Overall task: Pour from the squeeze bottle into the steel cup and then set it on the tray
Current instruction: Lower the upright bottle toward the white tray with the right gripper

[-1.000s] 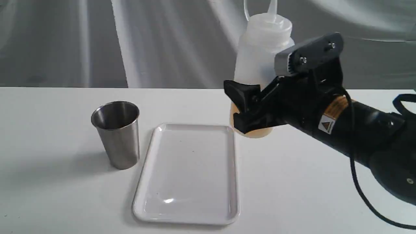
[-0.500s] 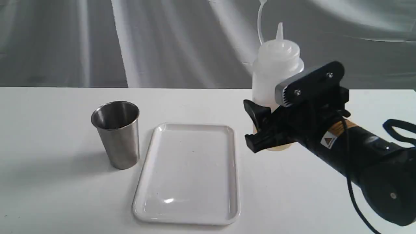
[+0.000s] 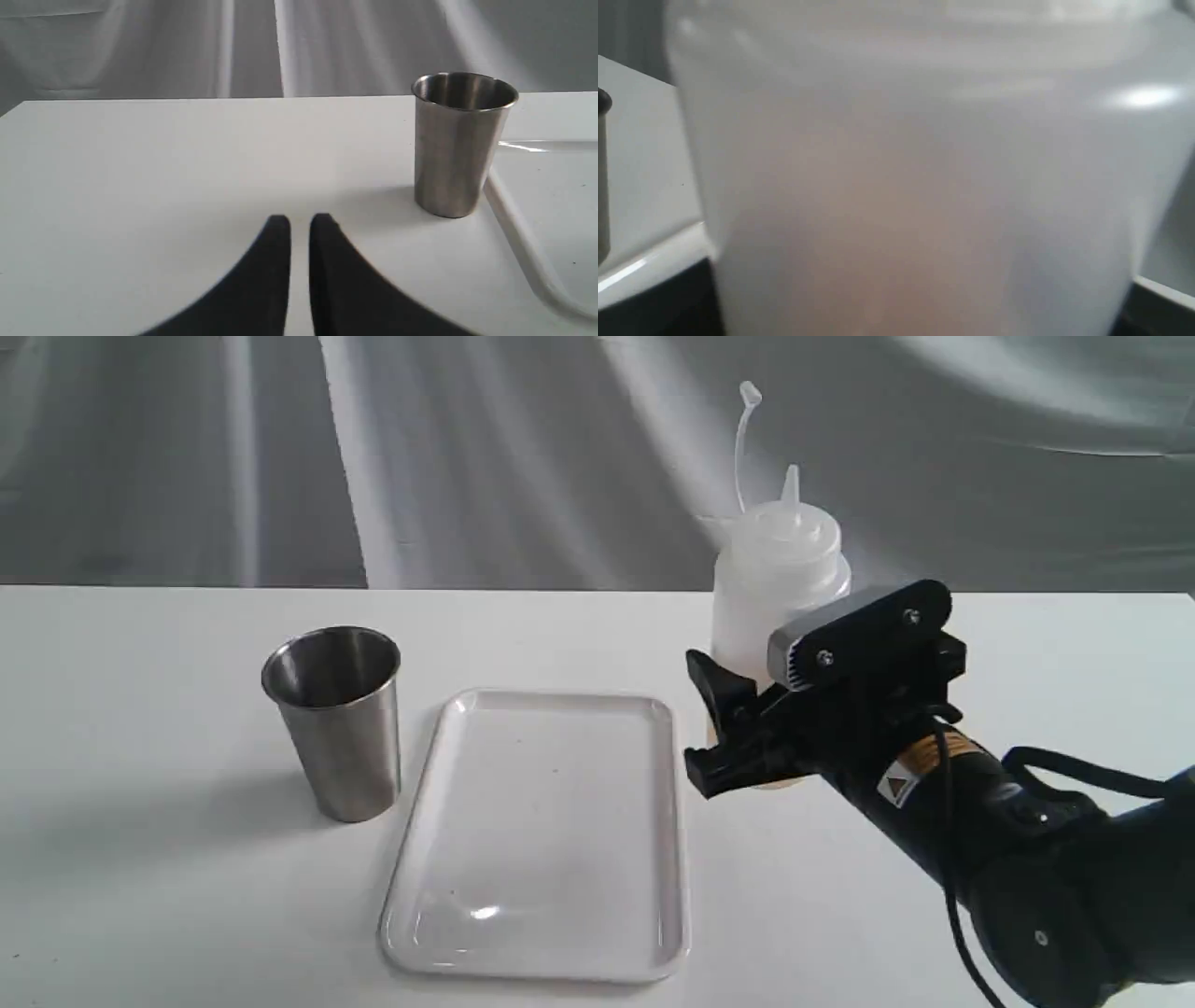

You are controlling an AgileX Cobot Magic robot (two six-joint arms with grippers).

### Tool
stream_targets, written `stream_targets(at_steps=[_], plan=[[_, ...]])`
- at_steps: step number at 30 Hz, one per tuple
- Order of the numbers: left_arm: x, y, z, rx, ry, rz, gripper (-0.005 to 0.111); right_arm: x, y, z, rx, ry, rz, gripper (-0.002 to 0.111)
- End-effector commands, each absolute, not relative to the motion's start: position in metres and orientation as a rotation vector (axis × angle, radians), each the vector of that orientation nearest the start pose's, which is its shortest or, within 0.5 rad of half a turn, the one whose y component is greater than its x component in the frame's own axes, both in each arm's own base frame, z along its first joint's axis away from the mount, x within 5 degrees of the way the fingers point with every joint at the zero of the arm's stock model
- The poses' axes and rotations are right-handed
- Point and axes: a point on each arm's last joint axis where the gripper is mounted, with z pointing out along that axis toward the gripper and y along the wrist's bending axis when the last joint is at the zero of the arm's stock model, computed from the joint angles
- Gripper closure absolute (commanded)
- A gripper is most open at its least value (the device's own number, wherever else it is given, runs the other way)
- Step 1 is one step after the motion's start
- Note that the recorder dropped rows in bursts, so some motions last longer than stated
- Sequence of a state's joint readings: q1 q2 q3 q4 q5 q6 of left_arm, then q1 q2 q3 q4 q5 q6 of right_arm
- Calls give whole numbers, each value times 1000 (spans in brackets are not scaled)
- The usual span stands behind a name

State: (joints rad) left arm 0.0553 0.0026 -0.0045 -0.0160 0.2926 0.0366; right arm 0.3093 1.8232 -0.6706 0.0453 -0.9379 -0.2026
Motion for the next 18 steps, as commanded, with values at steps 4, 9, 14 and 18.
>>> stream_targets(at_steps=[4, 9, 14, 18], plan=[[55, 2, 187, -25, 1768, 40, 98, 328, 98, 160, -309, 1580, 102, 108], [55, 2, 187, -22, 1768, 42, 98, 329, 98, 154, -255, 1559, 151, 108], [55, 2, 187, -22, 1768, 42, 98, 332, 107, 154, -281, 1534, 206, 108], [55, 2, 187, -24, 1768, 41, 98, 340, 122, 156, -373, 1491, 251, 108]])
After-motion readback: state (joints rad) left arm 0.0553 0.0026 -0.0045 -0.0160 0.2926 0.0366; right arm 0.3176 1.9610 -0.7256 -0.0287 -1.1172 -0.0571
